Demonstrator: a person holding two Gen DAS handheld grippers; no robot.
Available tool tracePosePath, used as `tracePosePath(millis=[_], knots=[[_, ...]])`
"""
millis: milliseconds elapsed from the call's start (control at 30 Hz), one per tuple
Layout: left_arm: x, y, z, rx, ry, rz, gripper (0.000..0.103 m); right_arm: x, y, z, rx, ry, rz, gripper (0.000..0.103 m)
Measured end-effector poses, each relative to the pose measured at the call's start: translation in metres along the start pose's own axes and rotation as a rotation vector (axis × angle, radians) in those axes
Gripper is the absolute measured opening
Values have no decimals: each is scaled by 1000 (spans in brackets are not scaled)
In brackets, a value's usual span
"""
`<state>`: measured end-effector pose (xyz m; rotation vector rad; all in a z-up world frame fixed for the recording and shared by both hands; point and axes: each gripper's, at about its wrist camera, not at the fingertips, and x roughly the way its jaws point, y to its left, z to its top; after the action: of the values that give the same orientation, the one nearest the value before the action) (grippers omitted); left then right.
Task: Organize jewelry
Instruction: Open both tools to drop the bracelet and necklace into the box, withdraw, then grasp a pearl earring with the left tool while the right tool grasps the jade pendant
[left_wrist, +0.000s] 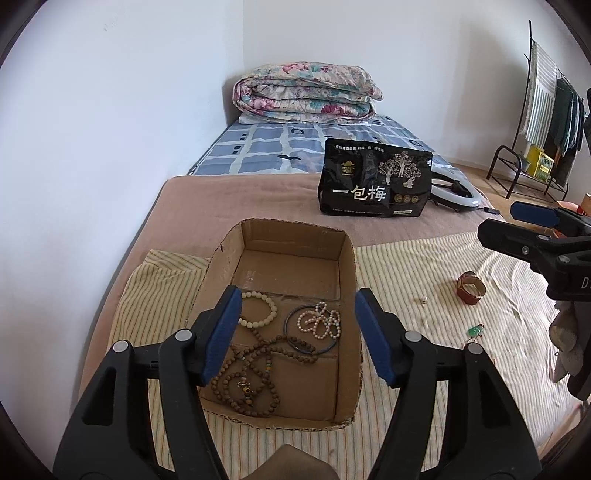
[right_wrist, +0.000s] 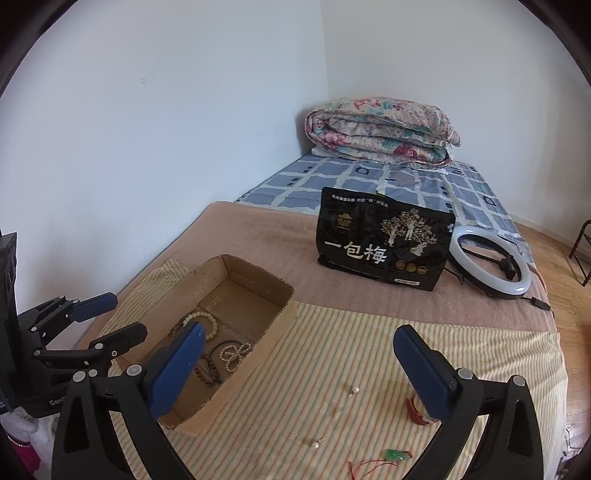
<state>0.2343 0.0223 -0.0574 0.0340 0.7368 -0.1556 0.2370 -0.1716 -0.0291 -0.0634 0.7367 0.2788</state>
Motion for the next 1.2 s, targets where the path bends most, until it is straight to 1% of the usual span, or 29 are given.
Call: tracePosePath(millis=[100,233,367,500,600,733,800,833,867,1000,1067,1200], knots=[[-4,-12,0,31,-8,-24,65,-12,-14,-6,-7,-4,-49,103],[-7,-29,-1,67,-11,-29,65,-27,-37,-19,3,-5,-83,103],[-4,-45,-2,68,10,-55,65,-42,-65,-32,50,-8,-102,103],[-3,-60,-5,77,9,-91,65,-57,-91,-48,104,-42,-139,103],[2,-71,-8,83,28,-119,65,-66,-109,-58,133,-57,-163,103],[7,-89,-17,117,40,-148,65,-70,-122,-73,104,-52,-224,103],[9,-99,-22,137,47,-158,65,-67,-126,-80,91,-37,-228,103],[11,-104,-25,142,51,-161,61,-65,-128,-84,88,-26,-222,103],[13,-108,-27,145,59,-168,55,-62,-129,-89,88,-15,-214,103],[25,-123,-39,152,102,-207,47,-48,-132,-106,97,36,-173,102],[33,-128,-46,152,129,-223,37,-42,-133,-115,99,58,-151,101],[48,-135,-56,142,168,-250,35,-30,-134,-126,91,93,-111,96]])
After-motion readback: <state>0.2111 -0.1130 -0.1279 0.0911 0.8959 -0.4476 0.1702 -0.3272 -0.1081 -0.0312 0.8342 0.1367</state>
